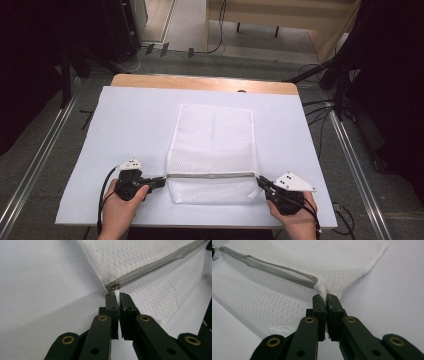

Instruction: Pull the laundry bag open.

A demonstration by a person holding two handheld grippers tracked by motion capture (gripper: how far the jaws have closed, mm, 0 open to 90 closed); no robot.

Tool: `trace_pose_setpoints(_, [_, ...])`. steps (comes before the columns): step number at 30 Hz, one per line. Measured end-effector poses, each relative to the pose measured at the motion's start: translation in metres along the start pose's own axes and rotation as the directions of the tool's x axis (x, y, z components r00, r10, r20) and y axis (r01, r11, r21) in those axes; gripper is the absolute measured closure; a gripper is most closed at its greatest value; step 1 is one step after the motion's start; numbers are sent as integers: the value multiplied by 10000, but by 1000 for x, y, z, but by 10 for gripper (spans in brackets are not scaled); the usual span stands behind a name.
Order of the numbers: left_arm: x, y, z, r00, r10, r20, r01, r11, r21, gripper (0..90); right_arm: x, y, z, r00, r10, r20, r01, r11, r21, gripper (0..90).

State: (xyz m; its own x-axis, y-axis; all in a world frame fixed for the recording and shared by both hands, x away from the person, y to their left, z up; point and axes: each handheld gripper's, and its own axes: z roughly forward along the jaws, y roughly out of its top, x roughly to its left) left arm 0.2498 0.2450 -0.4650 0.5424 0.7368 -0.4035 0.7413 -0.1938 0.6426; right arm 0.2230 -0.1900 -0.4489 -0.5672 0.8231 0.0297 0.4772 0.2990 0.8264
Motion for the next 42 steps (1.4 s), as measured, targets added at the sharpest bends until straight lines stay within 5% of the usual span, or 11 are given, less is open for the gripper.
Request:
trace_pose_setpoints(6, [-2, -2, -2, 9995, -4, 313, 8, 9999, -111, 876, -1, 0, 1, 9999, 113, -21, -113, 9999, 41, 871])
trace_pose_setpoints(8, [-1, -4, -4, 9976, 16, 691, 8, 9994, -355, 837, -4, -1, 2, 9989, 459, -114, -458, 9989, 94, 716])
trace_pose_setpoints(11, [-5, -6, -8, 9945, 183, 1031, -94, 9962, -867, 587, -8, -3, 3, 9954, 853, -446, -859, 9962, -126, 504])
trace_pose_setpoints(16, [-14, -8, -13, 9958, 901, 177, -861, 9830, -1622, 393, -14, -3, 0, 9935, 1087, -344, -1099, 9934, -329, 420])
trace_pose_setpoints(23, [-13, -9, -21, 9829, 1345, -1259, -1589, 9647, -2101, 135, -25, -4, -6, 9896, 1414, -249, -1429, 9868, -758, 344])
trace_pose_setpoints(26, [-11, -7, -29, 9796, 1321, -1513, -1648, 9592, -2296, 122, -31, -5, -9, 9869, 1587, -306, -1608, 9830, -890, 298])
trace_pose_setpoints(29, [-6, -8, -37, 9767, 1629, -1395, -1934, 9501, -2446, 9, -35, -6, -12, 9845, 1735, -269, -1752, 9802, -919, 256])
trace_pose_setpoints(31, [0, -10, -41, 9786, 1426, -1482, -1775, 9498, -2576, 0, -41, -7, -15, 9812, 1913, -268, -1930, 9763, -974, 214])
trace_pose_setpoints(34, [9, -10, -47, 9688, 1147, -2198, -1730, 9479, -2676, 0, -45, -8, -17, 9796, 1996, -238, -2010, 9739, -1055, 194])
trace_pose_setpoints(38, [20, -11, -56, 9680, 772, -2387, -1465, 9463, -2882, 0, -55, -12, -21, 9766, 2148, -59, -2142, 9710, -1064, 168])
trace_pose_setpoints(42, [30, -13, -62, 9599, 728, -2706, -1520, 9465, -2846, 0, -66, -19, -27, 9725, 2297, 391, -2246, 9688, -1050, 157])
